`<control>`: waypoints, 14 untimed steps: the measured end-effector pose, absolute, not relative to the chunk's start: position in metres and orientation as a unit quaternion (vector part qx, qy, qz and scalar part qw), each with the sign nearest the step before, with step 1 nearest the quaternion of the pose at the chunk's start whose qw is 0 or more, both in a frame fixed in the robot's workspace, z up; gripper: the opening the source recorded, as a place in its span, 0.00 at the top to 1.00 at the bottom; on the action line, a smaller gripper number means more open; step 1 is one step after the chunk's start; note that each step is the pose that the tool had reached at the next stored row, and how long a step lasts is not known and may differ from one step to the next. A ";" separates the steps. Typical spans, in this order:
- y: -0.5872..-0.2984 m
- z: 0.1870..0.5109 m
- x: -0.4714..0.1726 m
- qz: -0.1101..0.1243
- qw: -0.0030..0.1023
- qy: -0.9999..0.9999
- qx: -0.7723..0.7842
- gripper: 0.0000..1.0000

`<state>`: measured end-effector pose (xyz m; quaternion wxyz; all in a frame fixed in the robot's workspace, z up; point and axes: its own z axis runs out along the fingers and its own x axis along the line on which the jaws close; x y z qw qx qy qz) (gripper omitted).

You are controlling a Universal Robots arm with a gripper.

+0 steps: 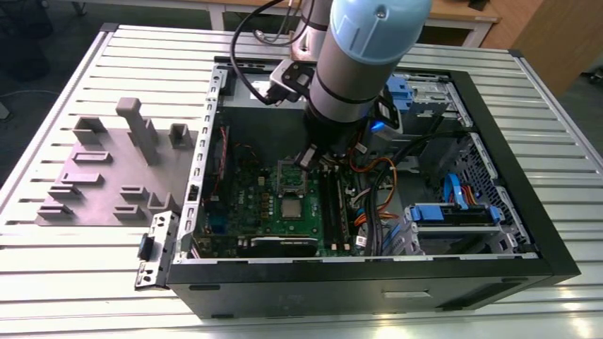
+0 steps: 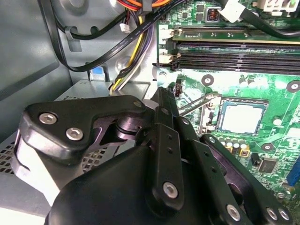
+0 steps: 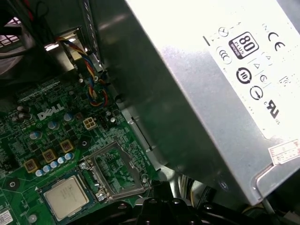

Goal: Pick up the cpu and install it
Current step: 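Close the cpu cover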

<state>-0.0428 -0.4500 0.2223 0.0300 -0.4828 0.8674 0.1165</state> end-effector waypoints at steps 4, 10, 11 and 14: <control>-0.451 0.223 -0.043 0.115 0.029 0.868 -0.483 0.89; -0.452 0.226 -0.043 0.115 0.029 0.868 -0.483 0.89; -0.452 0.227 -0.043 0.115 0.029 0.868 -0.483 0.89; -0.453 0.230 -0.043 0.115 0.029 0.868 -0.483 0.89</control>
